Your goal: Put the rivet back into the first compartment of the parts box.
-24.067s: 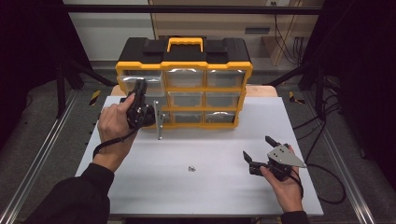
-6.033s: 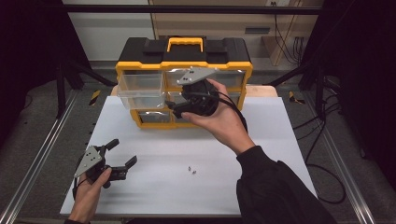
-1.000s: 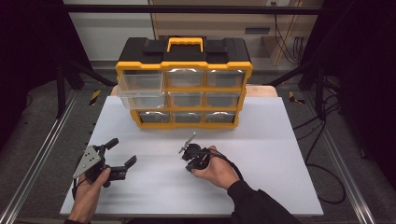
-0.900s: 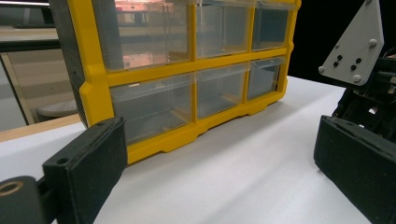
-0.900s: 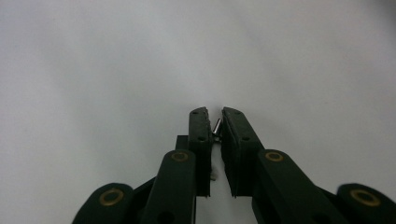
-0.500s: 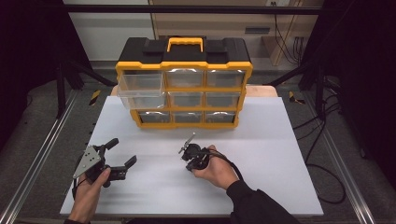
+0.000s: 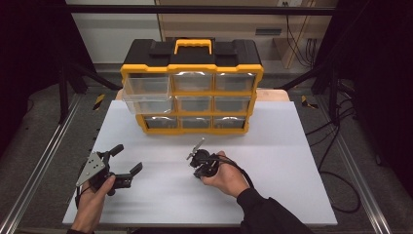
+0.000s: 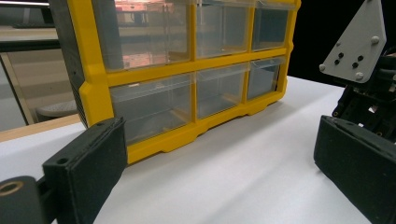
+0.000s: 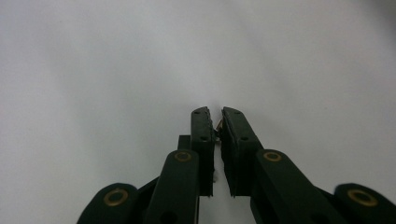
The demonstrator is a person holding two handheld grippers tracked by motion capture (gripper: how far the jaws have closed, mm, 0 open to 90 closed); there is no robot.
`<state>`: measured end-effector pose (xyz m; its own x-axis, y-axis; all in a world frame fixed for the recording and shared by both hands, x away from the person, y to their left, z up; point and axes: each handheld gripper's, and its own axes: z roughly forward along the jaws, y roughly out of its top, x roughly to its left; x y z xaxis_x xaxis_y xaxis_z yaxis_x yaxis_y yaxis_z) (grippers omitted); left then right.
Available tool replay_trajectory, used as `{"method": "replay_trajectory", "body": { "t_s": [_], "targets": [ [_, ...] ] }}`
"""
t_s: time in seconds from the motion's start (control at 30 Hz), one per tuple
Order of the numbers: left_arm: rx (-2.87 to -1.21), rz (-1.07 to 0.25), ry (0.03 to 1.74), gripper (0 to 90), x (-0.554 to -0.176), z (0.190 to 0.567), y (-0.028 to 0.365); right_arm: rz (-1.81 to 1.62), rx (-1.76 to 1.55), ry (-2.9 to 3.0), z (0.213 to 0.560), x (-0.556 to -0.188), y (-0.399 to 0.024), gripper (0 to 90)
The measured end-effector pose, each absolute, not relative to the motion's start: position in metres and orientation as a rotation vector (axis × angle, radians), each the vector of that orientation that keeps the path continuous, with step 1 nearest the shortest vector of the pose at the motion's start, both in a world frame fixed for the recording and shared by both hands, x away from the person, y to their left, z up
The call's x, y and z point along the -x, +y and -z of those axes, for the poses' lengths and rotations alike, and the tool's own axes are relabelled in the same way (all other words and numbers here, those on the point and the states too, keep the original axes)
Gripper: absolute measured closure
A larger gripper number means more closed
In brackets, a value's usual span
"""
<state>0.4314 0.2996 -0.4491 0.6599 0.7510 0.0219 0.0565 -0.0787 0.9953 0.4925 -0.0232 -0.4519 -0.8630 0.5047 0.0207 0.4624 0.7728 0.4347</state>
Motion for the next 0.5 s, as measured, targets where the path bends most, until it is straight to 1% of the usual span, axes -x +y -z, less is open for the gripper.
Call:
{"method": "replay_trajectory", "body": {
  "t_s": [0.5],
  "targets": [
    [-1.563,-0.657,0.688,2.9,-0.4314,0.4490,0.2996,-0.693,-0.785,2.859,0.4492,-0.4938,-0.0270,83.3]
  ]
}}
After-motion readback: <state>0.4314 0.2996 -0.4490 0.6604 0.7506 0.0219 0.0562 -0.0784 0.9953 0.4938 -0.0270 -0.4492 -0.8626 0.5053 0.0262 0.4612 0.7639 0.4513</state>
